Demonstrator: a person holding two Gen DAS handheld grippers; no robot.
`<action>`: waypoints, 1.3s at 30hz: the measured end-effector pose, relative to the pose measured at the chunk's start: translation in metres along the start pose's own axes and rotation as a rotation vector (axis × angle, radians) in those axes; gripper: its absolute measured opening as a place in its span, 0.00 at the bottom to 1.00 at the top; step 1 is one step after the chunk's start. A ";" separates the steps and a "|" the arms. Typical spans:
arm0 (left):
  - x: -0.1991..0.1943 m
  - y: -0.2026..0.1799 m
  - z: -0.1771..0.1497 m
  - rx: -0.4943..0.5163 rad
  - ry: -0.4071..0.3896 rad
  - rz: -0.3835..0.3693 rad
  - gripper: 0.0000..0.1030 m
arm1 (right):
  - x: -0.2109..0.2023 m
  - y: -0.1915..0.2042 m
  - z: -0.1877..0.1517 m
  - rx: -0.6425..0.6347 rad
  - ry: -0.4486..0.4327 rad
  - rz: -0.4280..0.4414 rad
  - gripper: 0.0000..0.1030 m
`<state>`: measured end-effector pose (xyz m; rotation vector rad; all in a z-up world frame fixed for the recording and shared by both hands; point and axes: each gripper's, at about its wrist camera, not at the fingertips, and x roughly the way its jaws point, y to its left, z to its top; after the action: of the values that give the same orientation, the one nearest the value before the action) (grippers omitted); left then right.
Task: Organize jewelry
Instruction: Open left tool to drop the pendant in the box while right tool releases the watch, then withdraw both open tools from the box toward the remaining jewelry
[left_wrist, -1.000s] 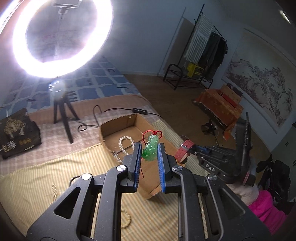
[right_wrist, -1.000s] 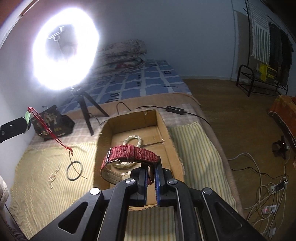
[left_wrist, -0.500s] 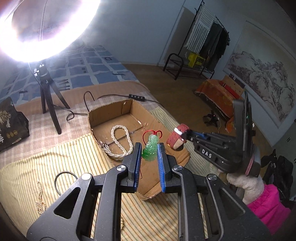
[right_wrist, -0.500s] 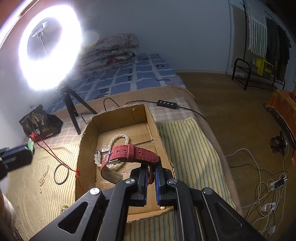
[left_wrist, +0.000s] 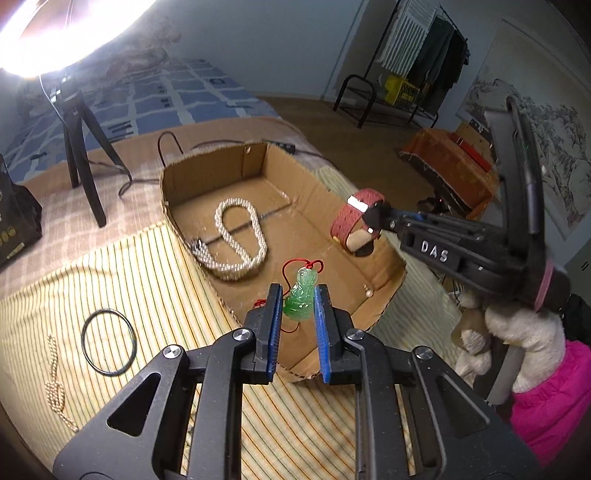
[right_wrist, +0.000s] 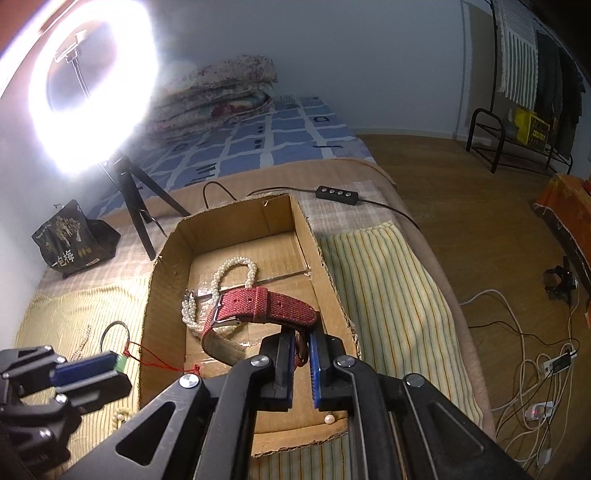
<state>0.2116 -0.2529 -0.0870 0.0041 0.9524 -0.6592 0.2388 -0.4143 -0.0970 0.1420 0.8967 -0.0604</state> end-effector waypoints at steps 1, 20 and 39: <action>0.002 0.000 -0.001 -0.001 0.006 0.000 0.15 | 0.001 0.000 -0.001 0.000 0.003 0.000 0.04; 0.006 0.007 -0.004 -0.007 0.032 0.031 0.53 | -0.009 -0.004 0.002 0.052 -0.041 -0.032 0.66; -0.023 0.018 -0.008 -0.011 0.002 0.079 0.53 | -0.027 0.006 0.001 0.035 -0.066 -0.036 0.74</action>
<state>0.2060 -0.2246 -0.0794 0.0325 0.9534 -0.5810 0.2235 -0.4087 -0.0748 0.1557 0.8323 -0.1137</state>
